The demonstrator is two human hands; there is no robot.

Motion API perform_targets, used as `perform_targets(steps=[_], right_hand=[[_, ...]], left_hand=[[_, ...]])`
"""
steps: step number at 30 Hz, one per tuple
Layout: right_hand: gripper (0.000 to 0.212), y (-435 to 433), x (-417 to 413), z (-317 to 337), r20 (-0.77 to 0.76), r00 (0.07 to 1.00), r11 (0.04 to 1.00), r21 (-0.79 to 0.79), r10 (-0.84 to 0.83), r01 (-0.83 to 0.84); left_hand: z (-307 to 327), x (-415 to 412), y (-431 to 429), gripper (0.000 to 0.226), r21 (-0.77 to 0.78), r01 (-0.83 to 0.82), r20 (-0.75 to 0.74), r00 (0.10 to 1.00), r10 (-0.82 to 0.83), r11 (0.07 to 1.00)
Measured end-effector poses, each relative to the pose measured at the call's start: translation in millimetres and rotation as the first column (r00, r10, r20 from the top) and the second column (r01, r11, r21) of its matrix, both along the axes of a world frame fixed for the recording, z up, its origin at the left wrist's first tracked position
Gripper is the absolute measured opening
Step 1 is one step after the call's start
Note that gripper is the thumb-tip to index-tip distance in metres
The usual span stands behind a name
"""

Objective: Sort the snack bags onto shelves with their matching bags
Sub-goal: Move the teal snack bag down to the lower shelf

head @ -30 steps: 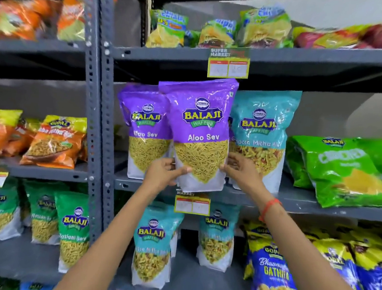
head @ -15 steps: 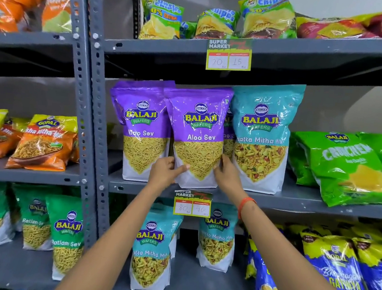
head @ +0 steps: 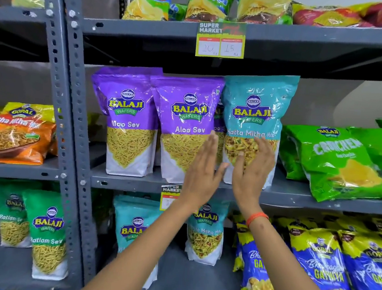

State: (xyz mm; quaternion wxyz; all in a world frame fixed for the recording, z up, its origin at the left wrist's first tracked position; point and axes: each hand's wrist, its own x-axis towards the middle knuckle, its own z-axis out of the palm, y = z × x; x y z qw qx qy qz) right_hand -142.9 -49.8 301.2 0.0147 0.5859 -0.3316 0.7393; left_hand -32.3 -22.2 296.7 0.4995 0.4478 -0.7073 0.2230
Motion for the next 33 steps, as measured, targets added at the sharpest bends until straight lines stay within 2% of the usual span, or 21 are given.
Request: perform_targets(steps=[2,4,6,8,10,13,18,21,24,27,30,33], right_hand=[[0.053,-9.6,-17.4,-6.8,0.008,1.000,0.995,0.097,-0.014,0.014],[0.064,-17.1,-33.7,-10.0,-0.015,1.000,0.982,0.190,-0.003,0.005],[0.076,-24.2,-47.9,-9.6,-0.031,0.998,0.952,0.304,0.058,-0.046],[0.082,-26.0,-58.9,-4.2,0.028,0.983,0.885,0.433,0.180,-0.174],[0.075,-27.9,-65.9,-0.8,0.063,0.962,0.811,0.525,0.265,-0.258],[0.067,-26.0,-69.7,-1.9,0.032,0.963,0.797,0.554,0.267,-0.240],[0.049,-6.2,-81.0,-5.2,0.087,0.962,0.829,0.492,0.259,-0.267],[0.047,9.2,-93.1,-9.6,0.103,0.958,0.848,0.447,0.267,-0.285],[0.046,28.7,-101.1,-13.6,0.124,0.948,0.840,0.441,0.294,-0.318],[0.041,44.7,-104.2,-21.5,0.129,0.927,0.811,0.454,0.351,-0.370],[0.045,53.6,-102.2,-41.7,0.105,0.917,0.766,0.519,0.385,-0.380],[0.034,62.6,-98.1,-69.9,0.082,0.897,0.742,0.532,0.435,-0.409]], left_hand=[[-0.8,-16.0,-11.3,0.075,0.163,0.108,-0.089,0.992,-0.095,0.981],[2.8,-28.2,-20.8,0.076,0.274,0.239,-0.268,0.949,-0.164,0.932],[9.0,-37.8,-25.3,0.071,0.311,0.371,-0.447,0.869,-0.210,0.875],[16.8,-45.3,-24.2,0.061,0.337,0.480,-0.603,0.771,-0.206,0.810],[22.8,-49.5,-23.6,0.051,0.326,0.546,-0.699,0.689,-0.192,0.772],[27.2,-50.1,-17.5,0.054,0.354,0.554,-0.725,0.672,-0.153,0.754],[22.8,-44.0,-13.6,0.069,0.342,0.575,-0.760,0.635,-0.141,0.744],[21.3,-46.1,-1.0,0.049,0.295,0.579,-0.733,0.647,-0.208,0.760],[21.1,-48.5,14.4,0.052,0.249,0.554,-0.701,0.669,-0.247,0.794],[17.6,-44.9,32.8,0.061,0.264,0.521,-0.705,0.679,-0.207,0.812],[-2.6,-34.7,48.5,0.050,0.299,0.530,-0.698,0.688,-0.197,0.793],[-32.7,-24.3,62.7,0.039,0.334,0.533,-0.691,0.700,-0.183,0.778]])
